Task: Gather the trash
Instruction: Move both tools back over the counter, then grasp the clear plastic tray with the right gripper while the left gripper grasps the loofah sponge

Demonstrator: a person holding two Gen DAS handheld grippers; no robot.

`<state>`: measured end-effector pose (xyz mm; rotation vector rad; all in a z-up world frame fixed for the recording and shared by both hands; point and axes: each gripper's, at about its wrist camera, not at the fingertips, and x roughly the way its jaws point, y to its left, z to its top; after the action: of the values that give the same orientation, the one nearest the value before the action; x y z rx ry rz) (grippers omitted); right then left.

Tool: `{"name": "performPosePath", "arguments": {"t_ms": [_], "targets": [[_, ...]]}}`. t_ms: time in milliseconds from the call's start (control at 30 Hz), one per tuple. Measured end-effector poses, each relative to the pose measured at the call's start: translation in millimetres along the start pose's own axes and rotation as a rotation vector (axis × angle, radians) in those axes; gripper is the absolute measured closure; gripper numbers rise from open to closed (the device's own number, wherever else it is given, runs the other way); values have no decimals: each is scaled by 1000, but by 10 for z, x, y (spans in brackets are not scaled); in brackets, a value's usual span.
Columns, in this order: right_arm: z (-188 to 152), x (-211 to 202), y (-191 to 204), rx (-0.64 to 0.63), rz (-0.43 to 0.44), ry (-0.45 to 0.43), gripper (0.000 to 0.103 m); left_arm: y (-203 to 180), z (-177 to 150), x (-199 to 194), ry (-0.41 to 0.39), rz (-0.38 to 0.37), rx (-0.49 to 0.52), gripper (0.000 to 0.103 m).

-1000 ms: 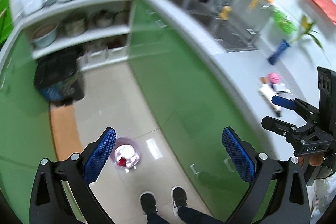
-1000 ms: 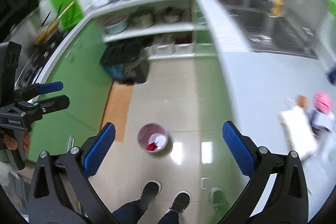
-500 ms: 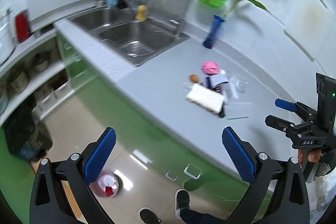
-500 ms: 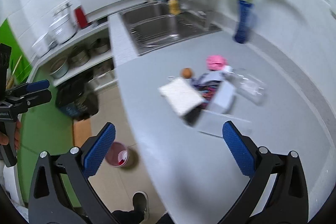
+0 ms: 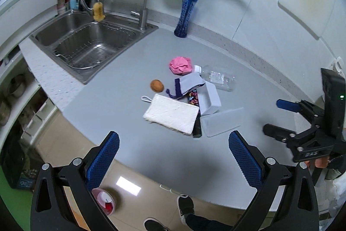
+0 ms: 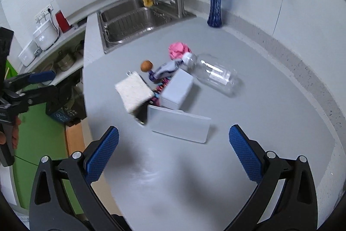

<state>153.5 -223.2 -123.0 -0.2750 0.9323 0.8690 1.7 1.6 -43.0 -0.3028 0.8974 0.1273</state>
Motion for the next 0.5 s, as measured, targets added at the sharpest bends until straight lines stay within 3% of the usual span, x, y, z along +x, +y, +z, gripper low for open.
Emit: {"name": "performPosePath", "arguments": {"t_ms": [333, 367, 433, 500], "targets": [[24, 756, -400, -47, 115, 128, 4, -30, 60, 350, 48, 39, -62, 6], [33, 794, -413, -53, 131, 134, 7, -28, 54, 374, 51, 43, -71, 6], [51, 886, -425, -72, 165, 159, 22, -30, 46, 416, 57, 51, -84, 6], [73, 940, -427, -81, 186, 175, 28, -29, 37, 454, 62, 56, -96, 6]]}}
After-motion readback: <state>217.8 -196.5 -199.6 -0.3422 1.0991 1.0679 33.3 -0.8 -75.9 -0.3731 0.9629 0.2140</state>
